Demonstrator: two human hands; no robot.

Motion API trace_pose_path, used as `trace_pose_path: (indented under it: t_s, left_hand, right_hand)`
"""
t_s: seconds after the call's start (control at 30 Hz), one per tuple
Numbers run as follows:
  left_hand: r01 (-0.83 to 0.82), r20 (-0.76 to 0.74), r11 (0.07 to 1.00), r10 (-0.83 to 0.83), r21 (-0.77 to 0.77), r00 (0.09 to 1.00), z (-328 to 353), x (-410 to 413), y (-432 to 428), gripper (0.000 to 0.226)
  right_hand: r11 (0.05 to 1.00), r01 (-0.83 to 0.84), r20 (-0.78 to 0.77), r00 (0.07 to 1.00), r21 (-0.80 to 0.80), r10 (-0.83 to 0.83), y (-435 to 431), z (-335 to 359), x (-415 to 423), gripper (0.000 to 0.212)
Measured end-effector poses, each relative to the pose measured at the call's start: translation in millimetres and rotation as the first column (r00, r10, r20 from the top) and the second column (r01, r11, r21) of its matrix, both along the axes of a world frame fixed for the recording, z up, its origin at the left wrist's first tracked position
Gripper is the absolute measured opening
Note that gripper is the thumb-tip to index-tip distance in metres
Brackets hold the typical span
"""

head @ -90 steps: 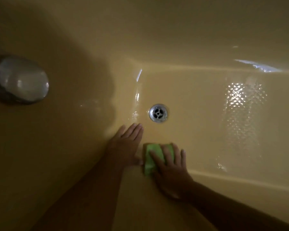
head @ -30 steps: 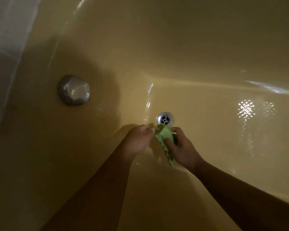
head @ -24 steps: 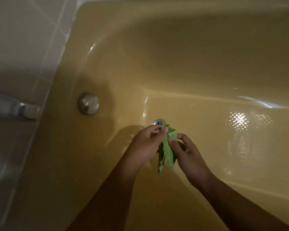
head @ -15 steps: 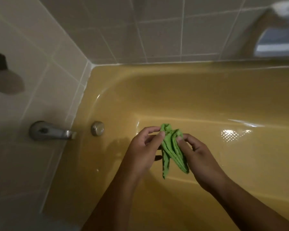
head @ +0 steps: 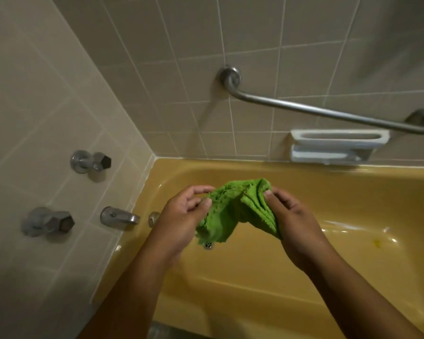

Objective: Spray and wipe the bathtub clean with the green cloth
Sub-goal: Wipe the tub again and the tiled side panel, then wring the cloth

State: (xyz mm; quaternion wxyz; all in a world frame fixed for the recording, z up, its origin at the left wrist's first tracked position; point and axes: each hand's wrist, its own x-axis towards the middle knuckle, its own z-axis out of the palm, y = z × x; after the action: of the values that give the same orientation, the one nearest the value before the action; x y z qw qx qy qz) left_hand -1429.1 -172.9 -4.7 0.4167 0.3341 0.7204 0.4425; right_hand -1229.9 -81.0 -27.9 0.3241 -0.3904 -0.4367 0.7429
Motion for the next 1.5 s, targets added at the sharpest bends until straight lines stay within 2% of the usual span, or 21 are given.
trace_pose_path:
  t_s: [0.1, 0.23, 0.33, 0.47, 0.6, 0.67, 0.73, 0.8, 0.83, 0.9, 1.0, 1.07, 1.1, 1.17, 1.2, 1.27, 1.3, 1.33, 1.4, 1.43, 1.5]
  left_hand:
    - [0.119, -0.06, 0.993, -0.118, 0.011, 0.991, 40, 4, -18, 0.03]
    - [0.153, -0.142, 0.986, -0.144, 0.058, 0.979, 81, 13, -34, 0.028]
    - [0.205, -0.173, 0.976, -0.189, 0.077, 0.967, 100, 22, -37, 0.028]
    - [0.189, -0.182, 0.975, -0.166, 0.117, 0.969, 113, 35, -28, 0.028]
    - [0.216, -0.21, 0.969, -0.187, 0.12, 0.96, 116, 44, -16, 0.029]
    - [0.211, -0.212, 0.97, -0.181, 0.125, 0.96, 114, 48, -8, 0.028]
    - [0.156, -0.155, 0.979, -0.134, 0.134, 0.979, 117, 52, -2, 0.028]
    - [0.086, -0.082, 0.989, -0.076, 0.123, 0.994, 115, 50, 5, 0.028]
    - [0.066, -0.056, 0.993, -0.061, 0.1, 0.997, 114, 49, 8, 0.028]
    - [0.04, 0.054, 0.997, -0.044, 0.072, 0.998, 117, 48, 14, 0.028]
    - [-0.083, 0.368, 0.983, 0.017, 0.165, 0.93, 134, 44, 22, 0.035]
    - [-0.071, 0.51, 0.974, -0.052, 0.217, 0.859, 138, 43, 16, 0.056]
    - [-0.027, 0.544, 0.974, -0.103, 0.227, 0.833, 134, 46, 9, 0.063]
    - [0.08, 0.582, 0.975, -0.189, 0.207, 0.791, 111, 62, -5, 0.06]
    - [0.095, 0.582, 0.981, -0.178, 0.171, 0.794, 94, 70, -10, 0.059]
    - [-0.004, 0.493, 0.998, -0.027, 0.061, 0.87, 67, 84, -14, 0.085]
    - [-0.06, 0.453, 0.997, 0.034, 0.042, 0.891, 61, 89, -13, 0.088]
    - [-0.094, 0.438, 0.994, 0.064, 0.049, 0.897, 59, 94, -12, 0.08]
    - [-0.12, 0.409, 0.988, 0.073, 0.092, 0.91, 58, 96, -11, 0.06]
    - [-0.114, 0.381, 0.988, 0.066, 0.105, 0.922, 57, 97, -11, 0.055]
    - [-0.052, 0.294, 0.995, 0.024, 0.088, 0.956, 57, 96, -11, 0.05]
  right_hand:
    - [0.998, -0.05, -0.088, 0.995, 0.029, 0.052, -2, 31, 22, 0.03]
    - [0.98, -0.136, -0.06, 0.987, 0.145, 0.146, -3, 64, 44, 0.035]
    - [0.968, -0.109, -0.01, 0.993, 0.227, 0.114, -2, 82, 50, 0.031]
    - [0.961, -0.055, 0.034, 0.998, 0.273, 0.047, -1, 94, 57, 0.02]
    - [0.978, 0.038, 0.081, 0.995, 0.206, -0.056, -1, 101, 61, 0.019]
    - [0.989, 0.072, 0.046, 0.996, 0.132, -0.078, 2, 101, 66, 0.025]
    - [0.994, 0.019, 0.032, 0.999, 0.108, -0.023, 7, 99, 75, 0.044]
    - [0.98, -0.096, 0.1, 0.992, 0.173, 0.079, 7, 94, 83, 0.08]
    - [0.968, -0.143, 0.147, 0.983, 0.205, 0.114, 6, 93, 86, 0.09]
    - [0.964, -0.14, 0.191, 0.977, 0.228, 0.097, 7, 94, 90, 0.087]
    - [0.993, 0.004, -0.025, 1.0, 0.122, -0.001, 19, 111, 98, 0.058]
    - [0.997, 0.022, -0.119, 0.993, 0.072, -0.014, 21, 121, 103, 0.045]
    - [0.997, 0.001, -0.093, 0.996, 0.08, 0.006, 18, 121, 105, 0.047]
    - [0.994, -0.034, 0.026, 0.999, 0.106, 0.032, 10, 114, 109, 0.061]
    - [0.994, -0.038, 0.065, 0.997, 0.101, 0.031, 7, 109, 113, 0.072]
    - [0.999, -0.023, 0.045, 0.999, 0.046, 0.021, 3, 98, 121, 0.096]
    - [1.0, -0.014, -0.01, 1.0, 0.001, 0.014, 1, 94, 123, 0.102]
    - [0.999, -0.013, -0.062, 0.998, -0.048, 0.01, 1, 91, 126, 0.104]
    - [0.996, -0.014, -0.117, 0.993, -0.091, 0.003, -1, 83, 131, 0.099]
    - [0.997, -0.01, -0.089, 0.996, -0.075, 0.003, -2, 77, 134, 0.093]
    - [0.997, -0.021, 0.115, 0.993, 0.077, 0.012, -5, 67, 137, 0.079]
